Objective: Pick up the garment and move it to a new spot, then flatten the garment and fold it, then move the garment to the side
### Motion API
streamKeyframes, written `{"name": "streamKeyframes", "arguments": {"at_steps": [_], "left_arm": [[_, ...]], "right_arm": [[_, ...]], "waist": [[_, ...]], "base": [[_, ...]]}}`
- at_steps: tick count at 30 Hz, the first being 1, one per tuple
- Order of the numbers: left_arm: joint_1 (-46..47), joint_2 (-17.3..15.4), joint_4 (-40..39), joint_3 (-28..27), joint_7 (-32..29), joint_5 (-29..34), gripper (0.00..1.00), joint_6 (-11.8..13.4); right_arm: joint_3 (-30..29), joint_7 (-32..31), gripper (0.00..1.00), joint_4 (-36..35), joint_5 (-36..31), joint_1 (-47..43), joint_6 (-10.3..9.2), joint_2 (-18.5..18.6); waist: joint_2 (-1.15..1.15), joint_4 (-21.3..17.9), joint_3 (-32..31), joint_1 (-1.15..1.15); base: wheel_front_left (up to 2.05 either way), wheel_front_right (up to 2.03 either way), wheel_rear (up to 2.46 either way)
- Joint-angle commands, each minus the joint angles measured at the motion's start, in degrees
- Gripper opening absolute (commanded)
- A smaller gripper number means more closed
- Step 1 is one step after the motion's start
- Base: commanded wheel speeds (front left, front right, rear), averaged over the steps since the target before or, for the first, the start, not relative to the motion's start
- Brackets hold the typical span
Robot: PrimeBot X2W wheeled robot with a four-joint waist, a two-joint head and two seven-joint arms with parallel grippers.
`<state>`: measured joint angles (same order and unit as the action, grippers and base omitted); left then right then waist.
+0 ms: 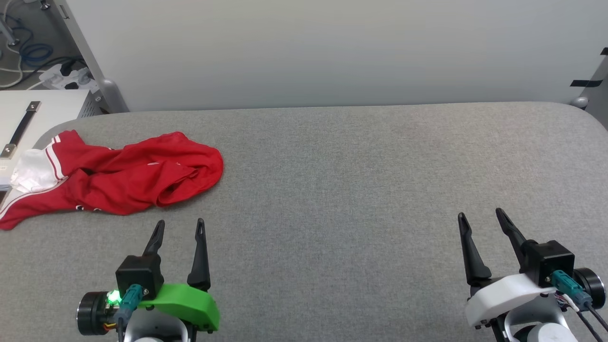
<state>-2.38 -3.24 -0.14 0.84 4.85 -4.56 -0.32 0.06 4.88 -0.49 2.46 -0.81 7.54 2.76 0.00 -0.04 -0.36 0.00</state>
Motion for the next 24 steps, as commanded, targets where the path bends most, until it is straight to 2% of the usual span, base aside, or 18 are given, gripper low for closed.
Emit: {"name": "streamKeyframes", "arguments": {"at_steps": [1,12,20,24], "left_arm": [[-0.92,0.13,0.28,0.11,0.68,-0.36,1.00,-0.36],[-1.09,0.16,0.22,0.56,1.99,-1.33,1.00,-0.59],[-1.60,0.19,-0.93,0.58,2.94,-1.98,1.00,-1.15],[-1.96,0.20,-0.22,0.71,3.38,-2.31,1.00,-1.18]], "right_arm": [[-0.11,0.71,1.00,0.23,-0.20,-0.28,-0.02,0.05],[0.45,2.01,1.00,-0.76,0.88,0.17,-0.02,0.06],[0.89,2.95,1.00,-0.28,6.60,-0.31,-0.03,0.06],[1.23,3.40,1.00,0.73,7.13,-0.23,-0.03,0.07]], "waist": [[0.00,-0.01,-0.02,0.00],[0.00,-0.08,0.03,0.00],[0.00,-0.02,0.03,0.00],[0.00,-0.02,-0.04,0.00]], "base": [[0.00,0.00,0.00],[0.00,0.00,0.00],[0.00,0.00,0.00],[0.00,0.00,0.00]]}}
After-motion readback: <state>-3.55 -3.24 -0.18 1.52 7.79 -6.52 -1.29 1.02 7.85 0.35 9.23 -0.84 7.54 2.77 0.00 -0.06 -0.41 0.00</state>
